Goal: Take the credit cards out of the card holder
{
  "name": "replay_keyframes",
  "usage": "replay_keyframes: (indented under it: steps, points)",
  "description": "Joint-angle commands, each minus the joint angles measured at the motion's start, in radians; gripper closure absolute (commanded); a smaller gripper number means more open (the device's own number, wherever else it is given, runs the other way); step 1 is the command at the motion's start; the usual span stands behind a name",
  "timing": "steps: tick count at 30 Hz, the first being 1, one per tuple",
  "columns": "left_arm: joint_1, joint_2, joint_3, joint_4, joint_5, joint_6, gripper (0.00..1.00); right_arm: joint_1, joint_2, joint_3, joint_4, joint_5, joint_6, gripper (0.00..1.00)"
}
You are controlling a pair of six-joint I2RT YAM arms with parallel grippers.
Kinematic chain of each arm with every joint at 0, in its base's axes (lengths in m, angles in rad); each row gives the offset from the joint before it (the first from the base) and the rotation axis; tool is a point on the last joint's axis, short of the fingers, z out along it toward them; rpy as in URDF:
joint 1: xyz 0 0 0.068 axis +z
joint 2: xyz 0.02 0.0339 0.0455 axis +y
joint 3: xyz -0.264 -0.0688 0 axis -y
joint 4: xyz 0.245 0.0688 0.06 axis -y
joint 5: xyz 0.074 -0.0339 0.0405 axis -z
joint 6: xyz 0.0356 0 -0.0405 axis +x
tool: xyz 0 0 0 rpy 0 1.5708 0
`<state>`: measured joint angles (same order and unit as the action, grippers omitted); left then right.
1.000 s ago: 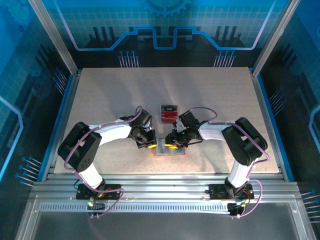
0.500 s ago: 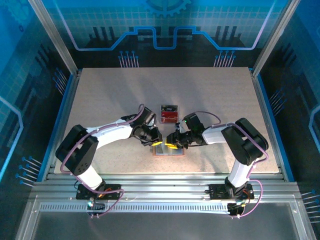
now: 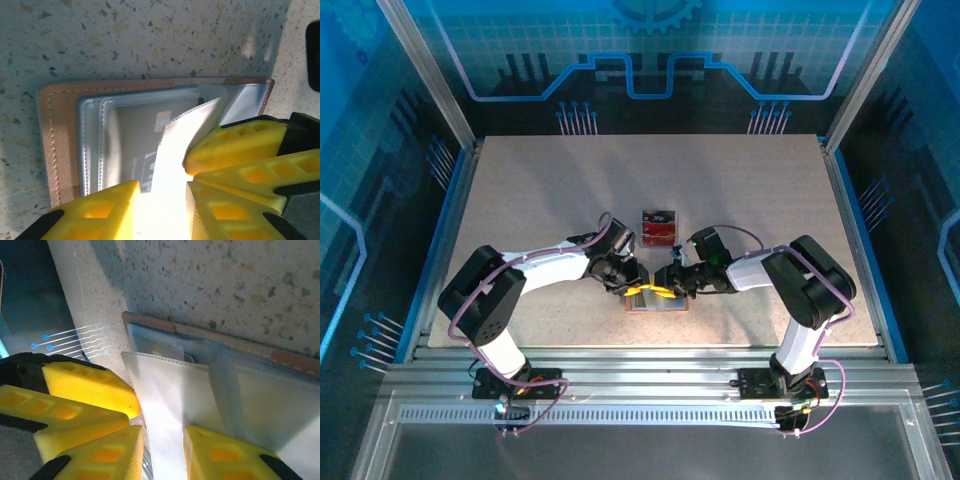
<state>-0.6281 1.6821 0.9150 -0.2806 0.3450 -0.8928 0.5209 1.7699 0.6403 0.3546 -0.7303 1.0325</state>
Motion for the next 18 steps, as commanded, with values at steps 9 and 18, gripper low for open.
replay_keyframes:
  steps: [9,18]
  points:
    - [-0.016,0.036,-0.005,0.038,0.003,-0.028,0.71,-0.013,0.020,-0.026,0.009,-0.012,0.023,0.73]
    - [-0.015,0.022,0.023,0.038,0.005,-0.017,0.76,-0.013,-0.072,0.011,-0.119,0.014,-0.011,0.71]
